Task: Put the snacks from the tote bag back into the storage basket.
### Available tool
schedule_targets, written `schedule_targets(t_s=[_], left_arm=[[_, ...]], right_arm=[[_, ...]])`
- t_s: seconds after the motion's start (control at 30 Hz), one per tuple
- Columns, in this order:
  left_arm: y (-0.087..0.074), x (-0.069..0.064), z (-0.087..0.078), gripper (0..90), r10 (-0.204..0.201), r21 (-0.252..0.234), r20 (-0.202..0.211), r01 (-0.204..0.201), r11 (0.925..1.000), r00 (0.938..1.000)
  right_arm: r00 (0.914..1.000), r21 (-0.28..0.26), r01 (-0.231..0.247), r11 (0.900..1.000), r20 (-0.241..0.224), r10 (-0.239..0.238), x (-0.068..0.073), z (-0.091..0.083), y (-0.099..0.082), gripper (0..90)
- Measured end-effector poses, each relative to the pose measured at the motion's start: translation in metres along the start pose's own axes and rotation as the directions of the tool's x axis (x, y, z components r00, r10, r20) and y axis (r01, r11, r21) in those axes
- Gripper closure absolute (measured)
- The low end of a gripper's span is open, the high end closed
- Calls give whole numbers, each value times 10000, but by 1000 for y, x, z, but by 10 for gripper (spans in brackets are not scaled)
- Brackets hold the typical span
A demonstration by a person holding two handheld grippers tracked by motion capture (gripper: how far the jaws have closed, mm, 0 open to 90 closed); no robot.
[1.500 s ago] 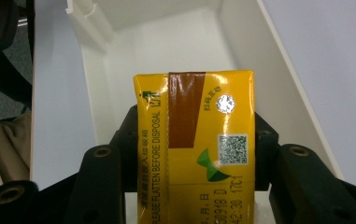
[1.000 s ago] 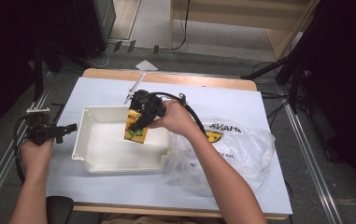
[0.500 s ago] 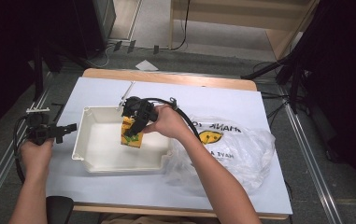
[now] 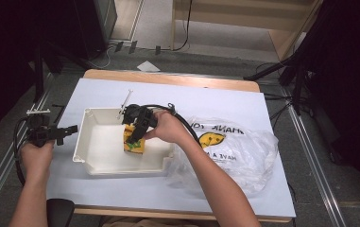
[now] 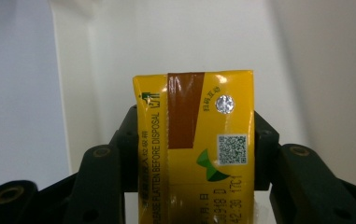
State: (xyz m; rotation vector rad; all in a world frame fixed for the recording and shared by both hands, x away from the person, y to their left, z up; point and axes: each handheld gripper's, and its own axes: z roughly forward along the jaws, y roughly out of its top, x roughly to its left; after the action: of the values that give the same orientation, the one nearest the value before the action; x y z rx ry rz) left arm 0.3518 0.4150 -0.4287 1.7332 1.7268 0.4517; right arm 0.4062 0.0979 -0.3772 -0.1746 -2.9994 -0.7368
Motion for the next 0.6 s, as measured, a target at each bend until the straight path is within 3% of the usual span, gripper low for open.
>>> schedule_targets(t_s=[0.13,0.27,0.6], left_arm=[[0,0,0,142,6,4,7,-6,10000,10000],[0,0,0,141,7,9,11,-7,10000,10000],[0,0,1,142,19,29,0,-19,10000,10000]], right_arm=[[10000,28,-28,10000,2,28,1,1,1,540],[9997,14,251,9997,25,-251,4,4,3,538],[9999,33,92,10000,-72,-92,5,6,4,522]])
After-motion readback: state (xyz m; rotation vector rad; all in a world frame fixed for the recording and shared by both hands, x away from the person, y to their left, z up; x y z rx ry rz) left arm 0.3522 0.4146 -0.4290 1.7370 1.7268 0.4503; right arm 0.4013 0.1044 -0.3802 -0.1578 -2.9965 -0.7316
